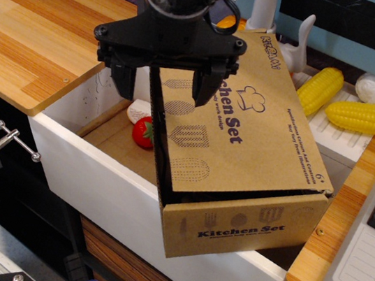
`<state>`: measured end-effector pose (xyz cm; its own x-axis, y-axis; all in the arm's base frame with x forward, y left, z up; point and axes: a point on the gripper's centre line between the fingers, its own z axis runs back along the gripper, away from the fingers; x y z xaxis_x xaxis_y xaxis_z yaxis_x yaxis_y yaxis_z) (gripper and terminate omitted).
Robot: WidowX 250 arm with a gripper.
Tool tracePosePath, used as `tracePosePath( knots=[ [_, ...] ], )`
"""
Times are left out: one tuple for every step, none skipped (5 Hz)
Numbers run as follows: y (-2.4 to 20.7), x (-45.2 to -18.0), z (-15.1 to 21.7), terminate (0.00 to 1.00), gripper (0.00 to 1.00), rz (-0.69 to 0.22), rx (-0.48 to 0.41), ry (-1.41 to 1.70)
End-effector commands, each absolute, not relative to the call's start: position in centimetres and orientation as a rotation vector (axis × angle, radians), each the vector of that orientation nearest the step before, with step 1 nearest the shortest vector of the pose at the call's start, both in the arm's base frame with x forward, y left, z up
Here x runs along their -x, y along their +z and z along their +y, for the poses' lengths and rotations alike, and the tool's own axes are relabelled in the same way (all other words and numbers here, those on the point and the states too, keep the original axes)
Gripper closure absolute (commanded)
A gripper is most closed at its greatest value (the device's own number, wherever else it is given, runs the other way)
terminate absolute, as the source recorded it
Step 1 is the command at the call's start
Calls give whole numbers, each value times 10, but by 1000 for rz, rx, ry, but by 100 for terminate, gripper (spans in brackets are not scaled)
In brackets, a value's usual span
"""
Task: Open brown1fbox flap
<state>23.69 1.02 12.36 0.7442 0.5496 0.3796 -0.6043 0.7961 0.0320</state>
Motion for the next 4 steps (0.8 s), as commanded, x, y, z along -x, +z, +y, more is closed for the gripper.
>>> tracePosePath(
  knots=[
    [124, -237, 10, 0, 0, -365, -157, 635],
    [117, -235, 7, 0, 0, -270, -84, 674],
    [122, -238, 1, 0, 0, -252, -49, 681],
    [122, -244, 0, 0, 0, -236, 8, 664]
  ],
)
